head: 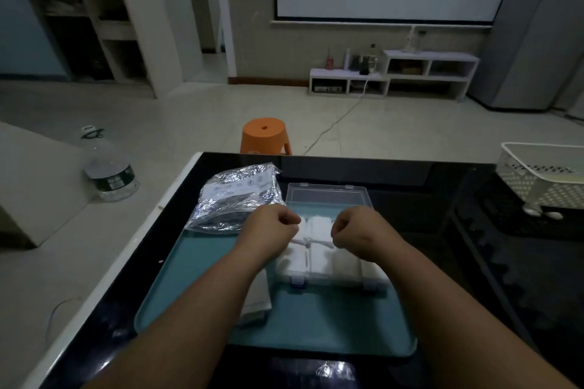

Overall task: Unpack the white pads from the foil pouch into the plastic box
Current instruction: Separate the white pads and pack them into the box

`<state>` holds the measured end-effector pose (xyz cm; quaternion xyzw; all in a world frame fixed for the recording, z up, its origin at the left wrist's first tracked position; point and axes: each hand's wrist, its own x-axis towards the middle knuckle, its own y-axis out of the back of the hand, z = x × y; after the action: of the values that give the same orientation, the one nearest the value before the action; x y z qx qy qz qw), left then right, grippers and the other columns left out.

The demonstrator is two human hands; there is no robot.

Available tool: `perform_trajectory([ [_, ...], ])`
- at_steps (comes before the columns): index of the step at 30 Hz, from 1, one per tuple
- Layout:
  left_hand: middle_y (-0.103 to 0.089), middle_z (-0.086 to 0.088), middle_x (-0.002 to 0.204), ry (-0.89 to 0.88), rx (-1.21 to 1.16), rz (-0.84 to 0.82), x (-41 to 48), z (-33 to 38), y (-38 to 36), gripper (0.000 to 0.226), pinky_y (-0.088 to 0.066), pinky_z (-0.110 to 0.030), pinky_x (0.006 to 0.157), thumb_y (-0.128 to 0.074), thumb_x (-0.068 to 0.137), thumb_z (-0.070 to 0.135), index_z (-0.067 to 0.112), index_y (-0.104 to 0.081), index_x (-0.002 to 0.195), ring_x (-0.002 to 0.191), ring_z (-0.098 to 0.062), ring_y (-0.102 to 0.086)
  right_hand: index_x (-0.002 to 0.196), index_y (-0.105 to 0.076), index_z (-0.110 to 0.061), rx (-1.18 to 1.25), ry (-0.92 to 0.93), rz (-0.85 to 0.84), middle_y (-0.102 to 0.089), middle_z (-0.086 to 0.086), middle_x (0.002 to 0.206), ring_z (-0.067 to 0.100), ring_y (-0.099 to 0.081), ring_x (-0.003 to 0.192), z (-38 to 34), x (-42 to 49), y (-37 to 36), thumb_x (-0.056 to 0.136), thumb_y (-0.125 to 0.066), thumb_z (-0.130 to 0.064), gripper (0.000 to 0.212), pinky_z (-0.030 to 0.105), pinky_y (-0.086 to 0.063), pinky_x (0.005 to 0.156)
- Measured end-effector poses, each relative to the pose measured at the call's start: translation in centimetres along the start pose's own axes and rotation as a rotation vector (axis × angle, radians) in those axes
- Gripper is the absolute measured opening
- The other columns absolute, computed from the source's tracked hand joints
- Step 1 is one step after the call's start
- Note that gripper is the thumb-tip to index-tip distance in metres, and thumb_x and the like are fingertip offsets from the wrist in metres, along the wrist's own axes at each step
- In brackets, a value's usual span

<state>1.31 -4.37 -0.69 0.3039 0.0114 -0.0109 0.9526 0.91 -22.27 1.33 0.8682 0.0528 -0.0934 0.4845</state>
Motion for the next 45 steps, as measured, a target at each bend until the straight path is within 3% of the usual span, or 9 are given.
perform_trajectory([
  [5, -0.075, 0.0, 0.096, 0.061, 0.255, -0.104, 0.0, -2.4, 3.7, 0.017, -0.052, -0.028, 0.085, -0.069, 0.08, 0.011, 0.02, -0.077, 0.092, 0.088, -0.013, -0.067, 0.088, -0.072, -0.018, -0.003, 0.066, -0.029, -0.07, 0.002, 0.095, 0.02, -0.063, 0.091, -2.1, -0.2, -1.6, 0.083, -0.066, -0.012, 0.009, 0.037, -0.055, 0.084],
  [10, -0.073, -0.006, 0.092, 0.207, 0.459, -0.341, -0.3, -4.1, 6.2, 0.029, -0.052, -0.026, 0.06, -0.078, 0.074, 0.042, 0.018, -0.075, 0.09, 0.068, -0.013, -0.063, 0.084, -0.069, -0.023, -0.07, 0.088, -0.023, -0.07, 0.0, 0.096, 0.021, -0.063, 0.093, -3.4, -0.3, -2.9, 0.082, -0.064, -0.015, 0.01, 0.034, -0.054, 0.084],
  [12, -0.07, -0.004, 0.1, 0.247, 0.468, -0.452, -0.4, -4.2, 6.5, 0.042, -0.057, -0.032, 0.066, -0.081, 0.07, 0.047, 0.021, -0.07, 0.102, 0.079, -0.017, -0.065, 0.086, -0.07, -0.024, -0.085, 0.087, -0.025, -0.07, 0.0, 0.099, 0.021, -0.063, 0.094, -3.7, -0.3, -3.2, 0.082, -0.063, -0.014, 0.012, 0.033, -0.054, 0.084],
  [19, -0.051, 0.001, 0.11, 0.255, 0.627, -0.667, -1.6, -3.9, 5.9, 0.072, -0.061, -0.038, 0.067, -0.09, 0.061, 0.034, 0.031, -0.053, 0.123, 0.083, -0.023, -0.063, 0.094, -0.071, -0.022, -0.102, 0.106, -0.039, -0.071, 0.001, 0.103, 0.021, -0.063, 0.096, -4.6, -0.2, -4.1, 0.082, -0.06, -0.013, 0.019, 0.032, -0.054, 0.084],
  [24, -0.064, -0.013, 0.112, 0.279, 0.629, -0.684, -1.8, -4.0, 4.7, 0.061, -0.061, -0.042, 0.071, -0.089, 0.065, 0.02, 0.02, -0.056, 0.116, 0.081, -0.032, -0.071, 0.096, -0.071, -0.022, -0.109, 0.115, -0.026, -0.07, 0.001, 0.105, 0.021, -0.062, 0.097, -4.6, -0.1, -4.1, 0.082, -0.06, -0.016, 0.018, 0.03, -0.051, 0.081],
  [29, -0.066, -0.008, 0.102, 0.255, 0.596, -0.557, -0.6, -5.0, 5.1, 0.056, -0.058, -0.032, 0.054, -0.088, 0.066, 0.022, 0.017, -0.059, 0.113, 0.07, -0.024, -0.071, 0.097, -0.07, -0.021, -0.11, 0.118, -0.022, -0.07, 0.001, 0.104, 0.021, -0.062, 0.096, -4.5, -0.1, -3.9, 0.083, -0.061, -0.016, 0.017, 0.03, -0.051, 0.081],
  [33, -0.065, -0.004, 0.121, 0.228, 0.503, -0.206, 0.7, -6.8, 5.7, 0.065, -0.05, -0.026, 0.076, -0.086, 0.066, 0.035, 0.022, -0.061, 0.124, 0.098, -0.022, -0.066, 0.096, -0.071, -0.022, -0.103, 0.107, -0.021, -0.07, 0.001, 0.103, 0.021, -0.063, 0.095, -4.5, 0.1, -3.9, 0.083, -0.06, -0.016, 0.018, 0.033, -0.054, 0.083],
  [40, -0.063, 0.006, 0.127, 0.143, 0.579, -0.019, 1.4, -7.4, 5.9, 0.068, -0.048, -0.032, 0.092, -0.081, 0.064, 0.053, 0.028, -0.056, 0.123, 0.114, -0.017, -0.059, 0.095, -0.07, -0.024, -0.106, 0.106, -0.02, -0.07, 0.0, 0.102, 0.02, -0.062, 0.094, -4.4, 0.3, -4.0, 0.083, -0.061, -0.017, 0.017, 0.031, -0.053, 0.08],
  [45, -0.059, 0.002, 0.106, -0.023, 0.639, 0.061, 0.9, -5.6, 5.2, 0.049, -0.04, -0.029, 0.071, -0.078, 0.064, 0.06, 0.026, -0.059, 0.094, 0.09, -0.016, -0.052, 0.095, -0.07, -0.022, -0.11, 0.119, -0.011, -0.069, 0.0, 0.1, 0.02, -0.062, 0.092, -4.3, 0.4, -4.0, 0.084, -0.062, -0.018, 0.014, 0.03, -0.051, 0.077],
])
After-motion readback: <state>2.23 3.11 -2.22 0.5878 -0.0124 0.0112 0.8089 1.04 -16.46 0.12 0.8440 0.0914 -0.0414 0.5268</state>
